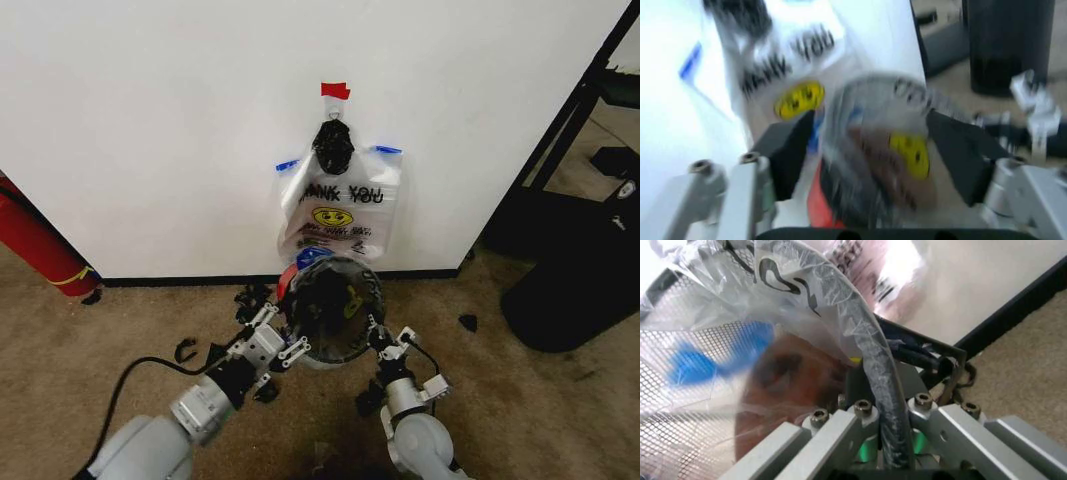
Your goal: Pick up the garbage bag from the wall and place it over the trash bin.
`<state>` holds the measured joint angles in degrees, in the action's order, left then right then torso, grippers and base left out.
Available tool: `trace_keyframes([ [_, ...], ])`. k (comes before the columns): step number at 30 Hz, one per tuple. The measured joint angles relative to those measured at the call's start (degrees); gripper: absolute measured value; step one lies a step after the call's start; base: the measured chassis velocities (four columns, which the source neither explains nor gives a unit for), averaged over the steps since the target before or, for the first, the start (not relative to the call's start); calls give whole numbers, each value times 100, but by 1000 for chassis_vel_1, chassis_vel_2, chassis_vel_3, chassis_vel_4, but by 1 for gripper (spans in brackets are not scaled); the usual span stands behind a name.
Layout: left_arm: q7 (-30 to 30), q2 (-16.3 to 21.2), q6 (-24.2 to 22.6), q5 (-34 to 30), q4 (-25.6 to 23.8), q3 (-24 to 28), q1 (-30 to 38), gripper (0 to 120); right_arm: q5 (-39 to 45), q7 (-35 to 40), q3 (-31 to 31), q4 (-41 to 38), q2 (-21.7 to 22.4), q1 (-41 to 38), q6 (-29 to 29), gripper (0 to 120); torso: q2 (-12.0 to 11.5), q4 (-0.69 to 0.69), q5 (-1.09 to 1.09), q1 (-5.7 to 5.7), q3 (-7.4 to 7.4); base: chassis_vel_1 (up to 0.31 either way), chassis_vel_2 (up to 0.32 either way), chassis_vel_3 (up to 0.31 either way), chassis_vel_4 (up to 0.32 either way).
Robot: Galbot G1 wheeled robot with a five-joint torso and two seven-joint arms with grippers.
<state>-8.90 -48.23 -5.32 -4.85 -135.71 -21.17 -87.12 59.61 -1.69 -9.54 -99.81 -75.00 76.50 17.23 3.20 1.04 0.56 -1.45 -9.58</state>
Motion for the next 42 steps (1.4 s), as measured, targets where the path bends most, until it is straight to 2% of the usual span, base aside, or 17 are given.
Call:
trace_keyframes([
  [1,0,0,0,0,0,0,0,75,0,0,0,0,0,0,0,0,0,0,0,0,0,0,0,0,0],
  [4,-431,31,-188,30,191,-165,-98,88,78,9,-39,-64,40,70,58,0,0,0,0,0,0,0,0,0,0],
  [6,-553,23,-214,113,333,-176,-90,91,97,19,-44,-101,48,85,64,0,0,0,0,0,0,0,0,0,0],
  [8,-883,-18,-220,251,645,-182,-22,98,117,54,-50,-197,68,110,70,0,0,0,1,0,0,0,0,0,0],
  [11,-1199,-55,-169,358,868,-186,51,100,110,68,-41,-281,100,127,70,0,0,0,0,0,0,0,0,0,0],
  [16,-1279,-108,-98,440,983,-95,153,97,61,72,-14,-357,130,140,67,0,0,0,0,0,0,0,0,0,0],
  [22,-1137,-169,-97,721,1183,-31,276,76,-23,73,13,-370,153,141,60,0,0,0,0,0,0,0,0,0,0],
  [23,-1109,-172,-97,788,1240,-33,278,68,-54,72,13,-363,160,136,60,0,0,0,0,0,0,0,0,0,0],
  [24,-1109,-172,-97,788,1240,-33,278,68,-54,72,13,-363,160,136,60,0,0,0,0,0,0,0,0,0,0],
  [26,-1084,-176,-94,845,1290,-45,273,59,-101,65,13,-320,163,120,64,0,0,0,0,0,0,0,0,0,0],
  [29,-1144,-172,-92,912,1318,-91,274,46,-175,52,11,-227,172,77,76,0,0,0,0,0,0,0,0,0,0],
  [30,-1144,-172,-92,912,1318,-91,274,46,-175,52,11,-227,172,77,76,0,0,0,0,0,0,0,0,0,0],
  [34,-1262,-147,-81,967,1382,-126,335,28,-210,47,8,-159,174,29,82,0,0,0,0,0,0,0,0,0,0],
  [37,-1268,-147,-75,973,1409,-119,353,25,-210,46,7,-146,174,20,82,0,0,0,0,0,0,0,0,0,0],
  [42,-1267,-195,-30,1055,1536,-27,401,0,-208,46,7,-135,162,5,84,0,0,0,0,0,0,0,0,0,0],
])
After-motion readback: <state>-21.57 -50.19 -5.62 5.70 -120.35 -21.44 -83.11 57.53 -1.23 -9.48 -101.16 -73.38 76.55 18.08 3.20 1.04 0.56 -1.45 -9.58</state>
